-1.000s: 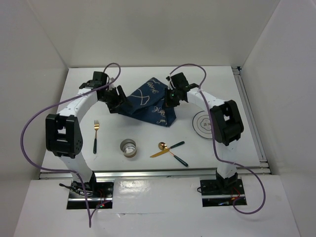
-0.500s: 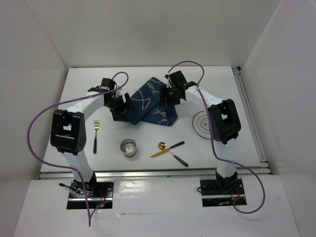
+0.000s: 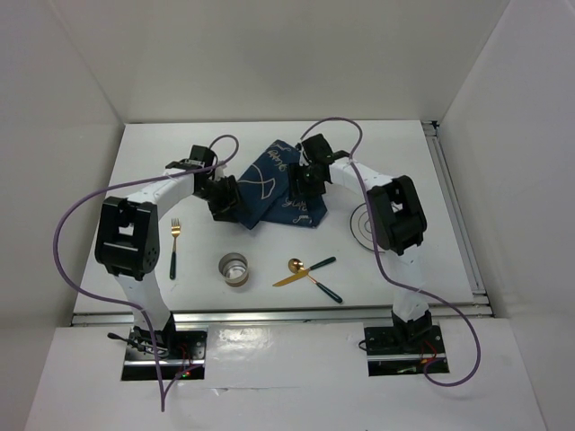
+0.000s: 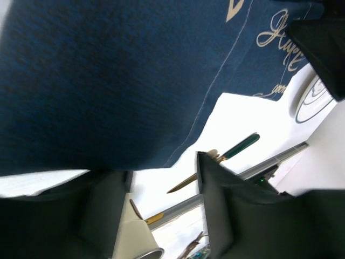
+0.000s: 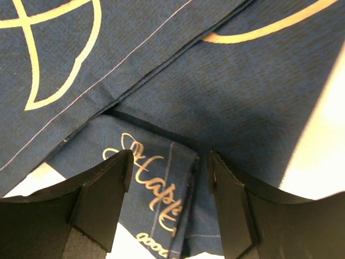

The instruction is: Set the dinner table for one person

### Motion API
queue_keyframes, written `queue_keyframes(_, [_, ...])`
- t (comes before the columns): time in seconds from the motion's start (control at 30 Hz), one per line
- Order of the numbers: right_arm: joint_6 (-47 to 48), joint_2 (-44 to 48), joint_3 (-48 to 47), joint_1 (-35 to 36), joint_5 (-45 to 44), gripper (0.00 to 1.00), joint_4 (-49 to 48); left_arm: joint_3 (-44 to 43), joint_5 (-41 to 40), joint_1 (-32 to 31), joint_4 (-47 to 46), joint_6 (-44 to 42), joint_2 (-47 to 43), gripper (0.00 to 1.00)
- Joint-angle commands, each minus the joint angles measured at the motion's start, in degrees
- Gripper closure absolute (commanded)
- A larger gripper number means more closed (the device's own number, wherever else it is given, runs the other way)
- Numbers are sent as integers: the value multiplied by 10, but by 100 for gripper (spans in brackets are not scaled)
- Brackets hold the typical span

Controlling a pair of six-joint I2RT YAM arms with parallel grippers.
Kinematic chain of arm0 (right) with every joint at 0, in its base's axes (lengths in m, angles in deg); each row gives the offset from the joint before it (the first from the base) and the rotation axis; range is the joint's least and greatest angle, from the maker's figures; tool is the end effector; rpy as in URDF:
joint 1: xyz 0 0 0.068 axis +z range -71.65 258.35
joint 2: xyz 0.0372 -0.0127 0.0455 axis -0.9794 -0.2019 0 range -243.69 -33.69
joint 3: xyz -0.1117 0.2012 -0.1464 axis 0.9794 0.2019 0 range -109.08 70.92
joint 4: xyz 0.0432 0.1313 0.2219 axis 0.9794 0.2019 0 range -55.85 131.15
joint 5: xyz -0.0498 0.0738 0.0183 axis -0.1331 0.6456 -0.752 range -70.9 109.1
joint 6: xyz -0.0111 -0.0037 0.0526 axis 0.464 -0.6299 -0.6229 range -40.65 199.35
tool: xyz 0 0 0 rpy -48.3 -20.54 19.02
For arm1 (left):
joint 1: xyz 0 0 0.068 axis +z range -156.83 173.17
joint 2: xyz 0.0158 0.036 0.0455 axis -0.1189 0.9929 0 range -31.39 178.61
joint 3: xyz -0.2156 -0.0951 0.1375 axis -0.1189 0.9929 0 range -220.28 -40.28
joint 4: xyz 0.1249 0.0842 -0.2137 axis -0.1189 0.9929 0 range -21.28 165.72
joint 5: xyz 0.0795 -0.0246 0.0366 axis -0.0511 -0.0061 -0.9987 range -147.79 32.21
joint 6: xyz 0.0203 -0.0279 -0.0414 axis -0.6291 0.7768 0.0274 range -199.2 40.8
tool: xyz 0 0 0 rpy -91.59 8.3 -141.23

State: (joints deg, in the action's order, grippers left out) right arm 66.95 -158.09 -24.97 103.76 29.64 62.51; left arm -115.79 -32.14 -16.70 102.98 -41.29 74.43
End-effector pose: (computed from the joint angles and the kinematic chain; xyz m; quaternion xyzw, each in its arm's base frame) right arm 0.4240 0.2087 0.1759 -0.1340 0.9453 0.1752 0.2401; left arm 0.3710 -0.0803 0.1999 -0.1830 0.9346 -0.2849 0.1085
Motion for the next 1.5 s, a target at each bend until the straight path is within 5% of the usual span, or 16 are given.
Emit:
queue_keyframes(0.0, [12, -16, -26, 6, 18, 33, -6, -4, 5, -7, -10, -2, 2, 40])
queue_keyframes(0.03, [12, -16, -26, 6, 18, 34, -6, -4, 10, -7, -10, -2, 2, 60])
queue_keyframes(0.17, [5, -11, -15, 6, 35, 54, -26, -17, 27, -7, -10, -2, 2, 100])
queue_keyframes(0.23, [-2, 3, -8, 6, 41, 80, -40, -25, 33, -7, -4, -2, 2, 100])
queue_keyframes(0.33, [-13, 27, -3, 1, 19, 100, -46, -45, 59, -7, -9, 5, -4, 100])
queue_keyframes(0.53, [-44, 106, 28, -19, -47, 100, -75, -155, 124, 6, -23, 35, -9, 100])
queue_keyframes(0.67, [-57, 153, 28, -24, -92, 100, -88, -181, 216, 57, -131, 156, -23, 100])
queue_keyframes(0.9, [-68, 249, 106, -19, -112, 100, -142, 169, 245, 156, -558, 476, -146, 100])
queue_keyframes(0.97, [-68, 273, 159, -13, -118, 100, -160, 293, 238, 164, -620, 520, -161, 89])
queue_keyframes(1.03, [-68, 278, 190, -8, -118, 100, -165, 357, 238, 164, -711, 567, -166, 58])
queue_keyframes(1.07, [-68, 284, 213, -8, -118, 100, -170, 394, 238, 164, -736, 577, -166, 30])
queue_keyframes(1.13, [-74, 284, 229, -8, -118, 100, -170, 402, 261, 164, -762, 575, -150, 19])
queue_keyframes(1.23, [-74, 296, 244, -3, -118, 100, -170, 333, 260, 164, -662, 472, -155, 14])
queue_keyframes(1.37, [-57, 296, 244, 3, -125, 100, -165, 121, 167, 151, -279, 258, -166, 14])
queue_keyframes(1.43, [-49, 296, 239, 3, -125, 100, -160, 47, 87, 138, -173, 141, -148, 21])
queue_keyframes(1.47, [-49, 296, 239, 3, -125, 100, -160, -38, 58, 125, -126, 92, -135, 33])
